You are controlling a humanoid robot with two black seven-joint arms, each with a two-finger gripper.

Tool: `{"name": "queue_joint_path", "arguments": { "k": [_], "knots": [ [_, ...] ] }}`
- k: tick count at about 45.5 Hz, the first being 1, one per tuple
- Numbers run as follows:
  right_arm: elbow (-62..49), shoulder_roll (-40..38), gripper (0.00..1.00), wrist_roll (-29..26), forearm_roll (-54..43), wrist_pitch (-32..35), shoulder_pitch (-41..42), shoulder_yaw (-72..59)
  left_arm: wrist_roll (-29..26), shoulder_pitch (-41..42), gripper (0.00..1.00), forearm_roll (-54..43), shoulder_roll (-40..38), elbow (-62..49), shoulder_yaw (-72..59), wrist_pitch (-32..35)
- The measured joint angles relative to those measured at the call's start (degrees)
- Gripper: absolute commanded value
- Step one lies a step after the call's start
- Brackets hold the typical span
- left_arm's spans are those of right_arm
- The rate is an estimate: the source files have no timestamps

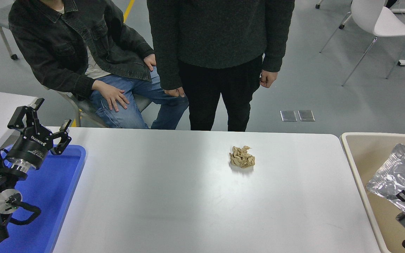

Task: Clean the table surface

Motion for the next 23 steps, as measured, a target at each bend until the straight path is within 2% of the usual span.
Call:
{"name": "queue_joint_path", "arguments": {
  "k": [23],
  "knots": [
    [0.43, -0.21, 1.00, -0.30, 4.33, 0.43, 1.35, 0.33, 0.00, 0.00, 1.00, 0.00, 0.00, 0.01, -0.02, 0.00]
  ]
}}
